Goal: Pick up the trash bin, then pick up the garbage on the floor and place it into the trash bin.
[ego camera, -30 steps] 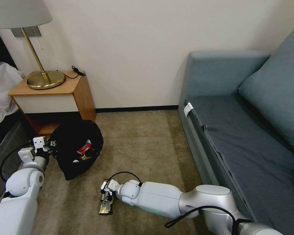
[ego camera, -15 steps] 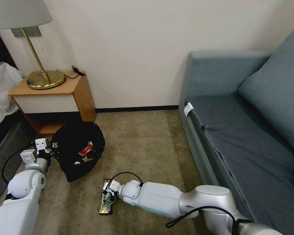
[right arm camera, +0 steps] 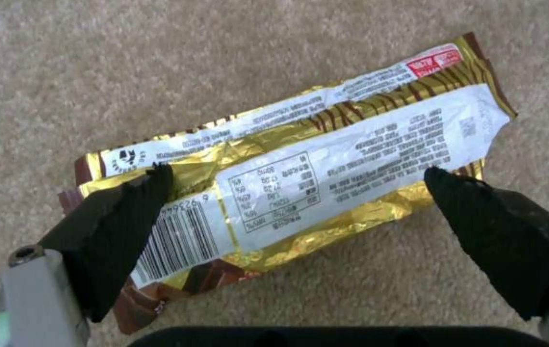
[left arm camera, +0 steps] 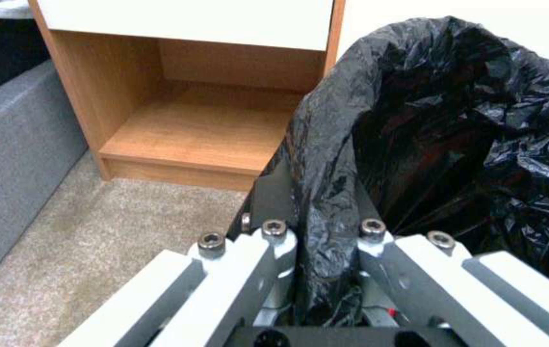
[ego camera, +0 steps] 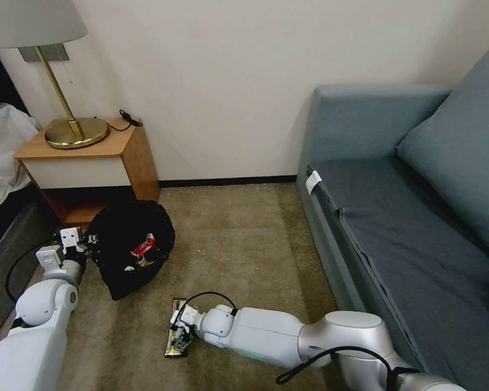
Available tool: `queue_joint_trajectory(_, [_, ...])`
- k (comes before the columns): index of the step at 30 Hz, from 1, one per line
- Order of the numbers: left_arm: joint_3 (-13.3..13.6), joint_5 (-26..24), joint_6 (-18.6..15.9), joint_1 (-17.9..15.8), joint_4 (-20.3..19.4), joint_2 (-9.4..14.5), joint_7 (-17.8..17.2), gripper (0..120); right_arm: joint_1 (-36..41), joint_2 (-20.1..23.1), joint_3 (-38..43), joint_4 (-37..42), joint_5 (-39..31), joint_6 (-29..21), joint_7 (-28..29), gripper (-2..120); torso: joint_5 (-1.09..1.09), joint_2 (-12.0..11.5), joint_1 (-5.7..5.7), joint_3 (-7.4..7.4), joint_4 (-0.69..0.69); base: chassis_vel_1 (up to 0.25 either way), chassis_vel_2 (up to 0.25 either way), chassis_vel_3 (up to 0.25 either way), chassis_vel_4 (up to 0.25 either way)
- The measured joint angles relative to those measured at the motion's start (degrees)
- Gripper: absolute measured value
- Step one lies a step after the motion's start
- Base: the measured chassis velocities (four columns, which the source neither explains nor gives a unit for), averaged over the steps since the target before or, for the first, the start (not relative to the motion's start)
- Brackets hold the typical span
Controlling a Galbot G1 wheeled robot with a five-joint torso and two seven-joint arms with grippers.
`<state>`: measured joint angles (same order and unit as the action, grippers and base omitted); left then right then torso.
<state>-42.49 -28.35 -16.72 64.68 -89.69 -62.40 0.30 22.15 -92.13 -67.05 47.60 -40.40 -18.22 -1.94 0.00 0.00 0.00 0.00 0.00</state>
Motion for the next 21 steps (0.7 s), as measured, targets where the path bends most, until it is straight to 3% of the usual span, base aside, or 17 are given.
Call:
queue_joint_trajectory(9, [0.1,-0.2,0.1,-0.5,0.4,0.4,0.0,4,0.1,0.0,-0.2,-0.3,0.7,-1.0,-0.4,98,0.00,0.0,0.00,0.00,0.00,0.000,0.000,0.000,0.000])
queue_joint_trajectory(21, [0.2,-0.1,0.2,-0.8,0.8,0.5,0.1,4,0.8,0.0,-0.2,-0.4,0.9,-1.2,-0.9,77,0.00,0.0,0.00,0.00,0.00,0.000,0.000,0.000,0.000])
